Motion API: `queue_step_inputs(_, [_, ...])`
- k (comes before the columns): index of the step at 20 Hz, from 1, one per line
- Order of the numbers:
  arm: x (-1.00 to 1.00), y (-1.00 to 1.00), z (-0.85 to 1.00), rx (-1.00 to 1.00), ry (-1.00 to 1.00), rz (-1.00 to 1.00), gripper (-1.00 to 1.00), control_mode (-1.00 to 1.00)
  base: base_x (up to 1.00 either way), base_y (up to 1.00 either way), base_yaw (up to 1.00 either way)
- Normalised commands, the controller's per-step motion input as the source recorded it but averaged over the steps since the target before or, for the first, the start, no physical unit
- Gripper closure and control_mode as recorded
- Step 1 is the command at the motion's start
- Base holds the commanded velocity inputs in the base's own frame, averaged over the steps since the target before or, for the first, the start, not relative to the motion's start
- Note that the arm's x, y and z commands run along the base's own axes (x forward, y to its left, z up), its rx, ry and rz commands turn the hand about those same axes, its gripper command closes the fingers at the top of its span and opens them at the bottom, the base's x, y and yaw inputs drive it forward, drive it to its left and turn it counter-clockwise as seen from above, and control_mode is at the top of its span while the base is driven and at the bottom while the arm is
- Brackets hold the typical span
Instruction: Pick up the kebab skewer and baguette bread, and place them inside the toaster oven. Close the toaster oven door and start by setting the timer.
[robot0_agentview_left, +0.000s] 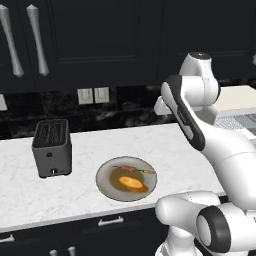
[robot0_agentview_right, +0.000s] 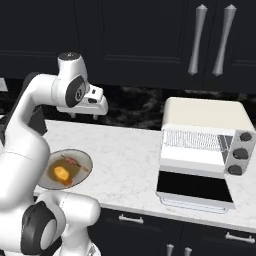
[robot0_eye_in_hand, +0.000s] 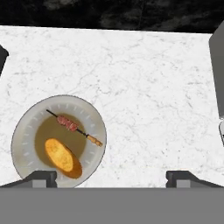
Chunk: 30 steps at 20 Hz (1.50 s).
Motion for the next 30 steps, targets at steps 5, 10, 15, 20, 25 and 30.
queue_step_inputs(5, [0.00, 0.00, 0.00, 0.00, 0.00, 0.00, -1.00, 1.00, 0.00, -0.63, 0.00])
queue_step_inputs(10, [0.00, 0.00, 0.00, 0.00, 0.00, 0.00, -1.00, 1.00, 0.00, -0.44, 0.00])
queue_step_inputs(15, [0.00, 0.00, 0.00, 0.00, 0.00, 0.00, -1.00, 1.00, 0.00, -0.07, 0.00])
queue_step_inputs(20, [0.00, 0.00, 0.00, 0.00, 0.00, 0.00, -1.00, 1.00, 0.00, 0.00, 0.00])
queue_step_inputs(25, [0.00, 0.00, 0.00, 0.00, 0.00, 0.00, -1.00, 1.00, 0.00, 0.00, 0.00])
queue_step_inputs(30, [0.00, 0.00, 0.00, 0.00, 0.00, 0.00, -1.00, -1.00, 0.00, 0.00, 0.00])
